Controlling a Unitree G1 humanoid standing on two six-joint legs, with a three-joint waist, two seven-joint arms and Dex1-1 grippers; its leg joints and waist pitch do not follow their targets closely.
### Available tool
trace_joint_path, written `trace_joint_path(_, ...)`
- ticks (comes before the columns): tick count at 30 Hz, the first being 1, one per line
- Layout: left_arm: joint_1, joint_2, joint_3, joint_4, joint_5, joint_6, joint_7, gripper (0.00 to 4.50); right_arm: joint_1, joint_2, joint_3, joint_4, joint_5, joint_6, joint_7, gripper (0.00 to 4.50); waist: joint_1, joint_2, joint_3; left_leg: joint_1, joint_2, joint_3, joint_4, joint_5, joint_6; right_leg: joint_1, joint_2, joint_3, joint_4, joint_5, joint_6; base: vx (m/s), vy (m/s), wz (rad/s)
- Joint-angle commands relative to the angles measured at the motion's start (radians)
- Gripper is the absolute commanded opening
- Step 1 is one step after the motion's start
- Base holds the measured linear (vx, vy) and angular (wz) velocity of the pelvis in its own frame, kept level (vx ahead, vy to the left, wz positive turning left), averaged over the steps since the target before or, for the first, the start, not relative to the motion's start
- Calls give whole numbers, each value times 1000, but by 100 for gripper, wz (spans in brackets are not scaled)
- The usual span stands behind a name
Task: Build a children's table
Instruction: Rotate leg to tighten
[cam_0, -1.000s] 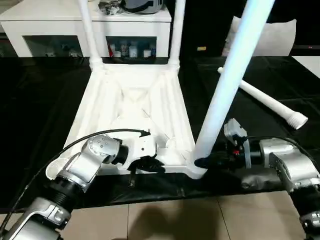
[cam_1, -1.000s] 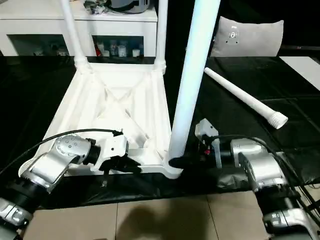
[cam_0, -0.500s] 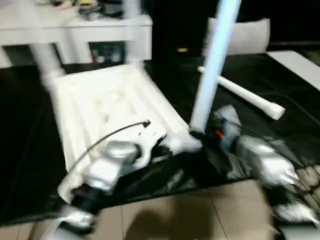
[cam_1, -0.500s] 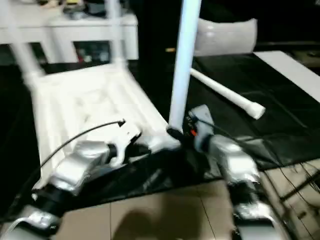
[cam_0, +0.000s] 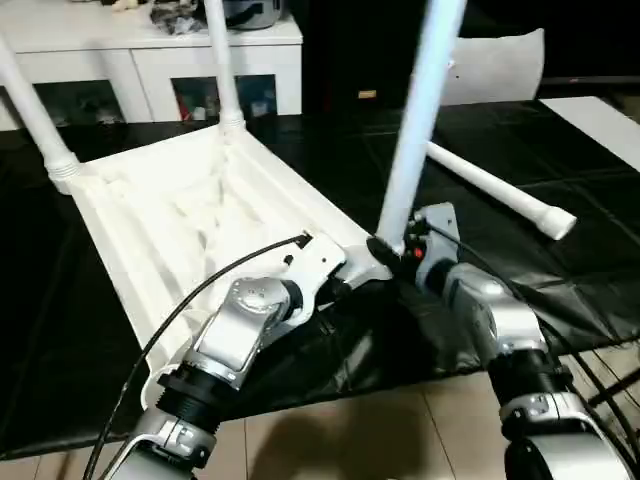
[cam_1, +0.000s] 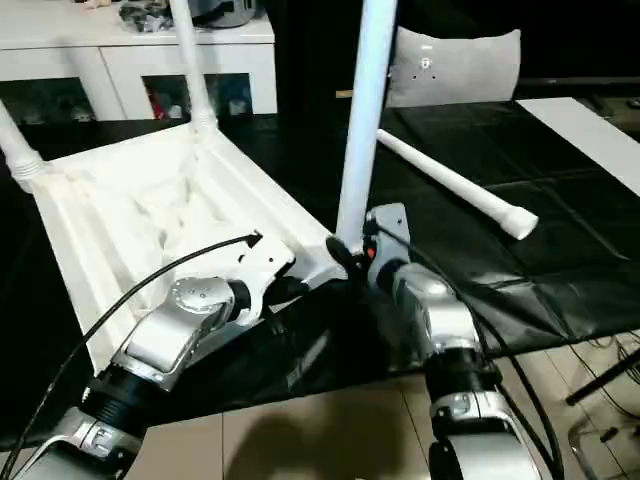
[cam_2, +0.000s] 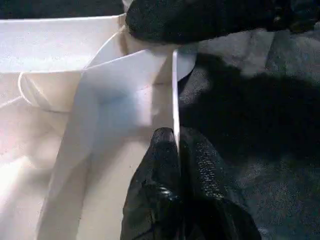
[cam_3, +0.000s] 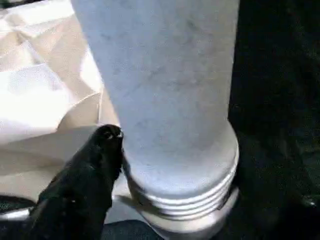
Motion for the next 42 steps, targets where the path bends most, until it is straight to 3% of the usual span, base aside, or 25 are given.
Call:
trace_joint_path(1,-6,3,-15,-22,1,-42,-26,0,17,-6,7,-8,16,0,50,392,7,-2,-62,-16,16,4,-60,-111,101,69,-48,45,-52,-189,-207,0,0,0)
trace_joint_path(7,-4,118,-75,17,9,-162,-179,0,75,-187,48,-120,52,-8,358,444,22,0,-60,-17,16,5,-57,-118,126,70,-47,43,-53,-184,-218,0,0,0)
trace_joint_path(10,-3,141,-86,24,5,-188,-218,0,83,-222,57,-136,58,-10,418,448,29,0,-58,-13,18,6,-59,-142,112,66,-49,44,-58,-238,-204,0,0,0)
trace_joint_path(11,-1,176,-106,31,3,-238,-280,0,87,-260,68,-149,53,-34,464,448,31,-4,-56,-13,18,5,-60,-151,110,65,-49,43,-62,-263,-196,0,0,0)
trace_joint_path(12,4,198,-118,32,0,-287,-323,0,84,-275,69,-147,48,-50,479,448,31,-2,-56,-12,20,5,-61,-164,103,64,-51,44,-62,-287,-186,0,0,0)
trace_joint_path(16,10,236,-139,38,-16,-371,-406,0,77,-300,78,-148,62,-60,553,448,39,-5,-57,-9,21,6,-61,-157,95,62,-50,45,-58,-274,-193,0,0,0)
trace_joint_path(19,1,261,-156,45,-29,-410,-479,0,74,-314,102,-156,82,-48,642,420,53,-4,-60,-9,27,7,-58,-125,104,62,-50,46,-46,-209,-217,0,0,0)
trace_joint_path(22,-6,270,-161,53,-34,-429,-513,0,72,-316,113,-161,93,-28,672,388,58,-5,-61,-10,27,7,-57,-110,105,63,-51,46,-41,-185,-226,0,0,0)
trace_joint_path(29,-23,282,-166,80,-49,-473,-583,0,73,-312,145,-173,109,24,739,337,61,-7,-58,-13,24,7,-59,-142,81,64,-53,47,-50,-270,-194,0,0,0)
trace_joint_path(40,-20,274,-158,101,-58,-476,-595,0,104,-312,160,-207,124,74,766,251,63,-7,-60,-12,25,6,-58,-128,76,64,-52,47,-48,-258,-189,0,0,0)
trace_joint_path(42,-11,267,-144,90,-69,-446,-582,0,126,-299,160,-235,135,88,762,234,64,-12,-59,-12,24,7,-58,-125,78,64,-52,47,-47,-257,-190,0,0,0)
